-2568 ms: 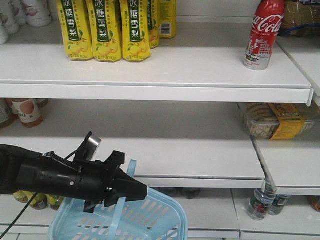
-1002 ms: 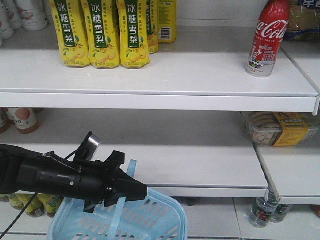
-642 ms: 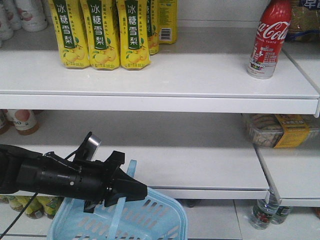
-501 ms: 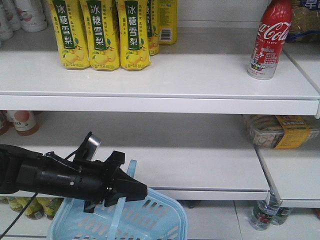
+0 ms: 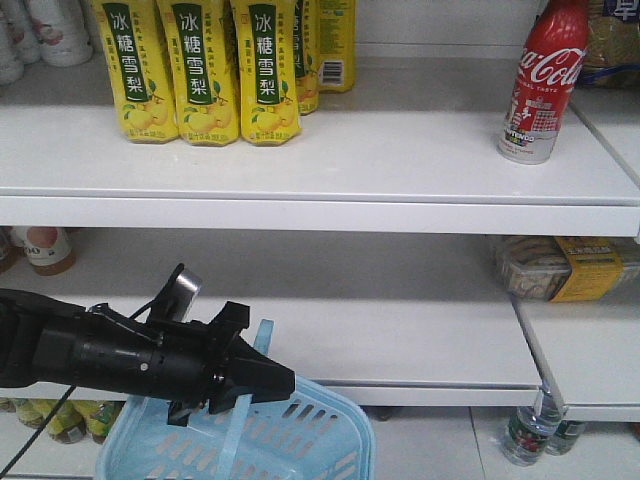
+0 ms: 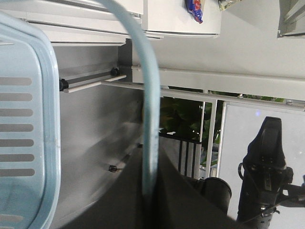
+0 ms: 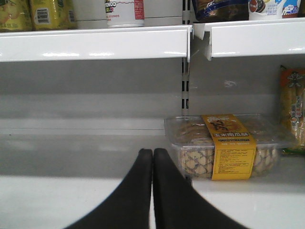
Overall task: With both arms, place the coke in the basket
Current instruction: 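Align the base in front of the Coca-Cola can, holding the basket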
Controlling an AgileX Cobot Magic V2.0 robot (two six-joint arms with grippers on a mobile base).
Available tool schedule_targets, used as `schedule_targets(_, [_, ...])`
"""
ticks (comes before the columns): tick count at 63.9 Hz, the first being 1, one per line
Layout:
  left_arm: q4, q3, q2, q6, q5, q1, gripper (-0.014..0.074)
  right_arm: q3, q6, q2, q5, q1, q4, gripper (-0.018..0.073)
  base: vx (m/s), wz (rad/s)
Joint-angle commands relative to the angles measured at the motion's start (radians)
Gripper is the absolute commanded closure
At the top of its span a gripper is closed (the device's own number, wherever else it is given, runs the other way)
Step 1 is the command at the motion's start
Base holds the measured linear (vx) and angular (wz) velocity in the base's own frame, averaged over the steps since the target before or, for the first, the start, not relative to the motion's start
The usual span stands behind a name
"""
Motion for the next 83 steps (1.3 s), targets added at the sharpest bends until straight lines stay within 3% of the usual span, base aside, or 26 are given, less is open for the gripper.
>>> schedule_targets(1, [-0.067,-0.013,-0.047,0.005,0.068,-0.008,0.0602,0.008,-0.010,0.011,-0.070,0.000,-0.004,0.0569,0.01,0.00])
schedule_targets(83, [-0.067,-0.013,-0.047,0.005,0.068,-0.008,0.0602,0.008,-0.010,0.011,-0.070,0.000,-0.004,0.0569,0.01,0.00])
